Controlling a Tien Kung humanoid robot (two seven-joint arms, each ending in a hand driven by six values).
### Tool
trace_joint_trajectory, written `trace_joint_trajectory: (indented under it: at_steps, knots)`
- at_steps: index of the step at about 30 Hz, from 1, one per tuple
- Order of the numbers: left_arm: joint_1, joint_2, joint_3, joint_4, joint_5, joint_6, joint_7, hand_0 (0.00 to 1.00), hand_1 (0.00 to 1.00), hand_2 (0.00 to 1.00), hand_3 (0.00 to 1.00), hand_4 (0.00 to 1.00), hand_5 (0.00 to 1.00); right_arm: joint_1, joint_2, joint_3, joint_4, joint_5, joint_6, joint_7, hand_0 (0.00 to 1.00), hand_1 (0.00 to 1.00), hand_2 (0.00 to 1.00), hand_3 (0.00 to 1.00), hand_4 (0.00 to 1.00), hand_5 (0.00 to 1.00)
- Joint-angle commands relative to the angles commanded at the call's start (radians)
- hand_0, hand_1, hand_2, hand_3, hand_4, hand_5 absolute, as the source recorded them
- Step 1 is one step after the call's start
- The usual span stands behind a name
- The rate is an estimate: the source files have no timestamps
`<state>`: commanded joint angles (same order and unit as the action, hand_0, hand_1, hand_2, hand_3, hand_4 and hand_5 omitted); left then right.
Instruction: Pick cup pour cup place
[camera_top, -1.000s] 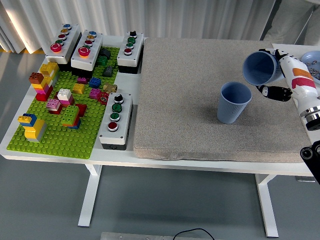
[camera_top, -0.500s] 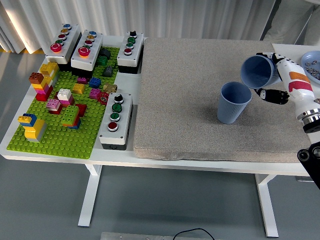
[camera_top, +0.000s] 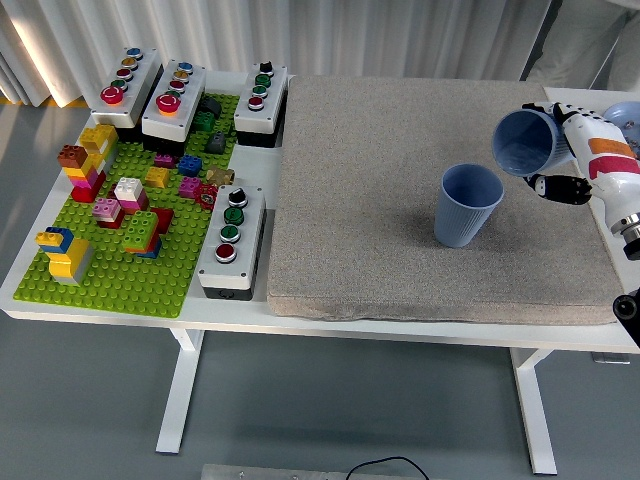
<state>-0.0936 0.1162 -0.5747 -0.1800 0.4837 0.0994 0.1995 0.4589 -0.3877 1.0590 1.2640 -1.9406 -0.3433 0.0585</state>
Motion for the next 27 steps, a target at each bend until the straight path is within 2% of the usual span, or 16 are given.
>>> trace_joint_trajectory:
  at_steps: [14,27]
  knots:
    - [0.0,0.0,-0.002,0.0,-0.001,0.0,0.001,0.722,0.775,0.824,0.682,0.506,0.955,0.005,0.02,-0.026,0.008,-0.006,-0.009,-0.028,0.832,0.667,0.534,0.592,0.679,0.071]
    - [0.0,0.001,0.0,0.0,-0.003,0.0,0.001,0.723,0.776,0.824,0.683,0.508,0.953,0.015,-0.002,-0.051,0.022,-0.017,-0.023,-0.043,0.834,0.667,0.534,0.586,0.676,0.065]
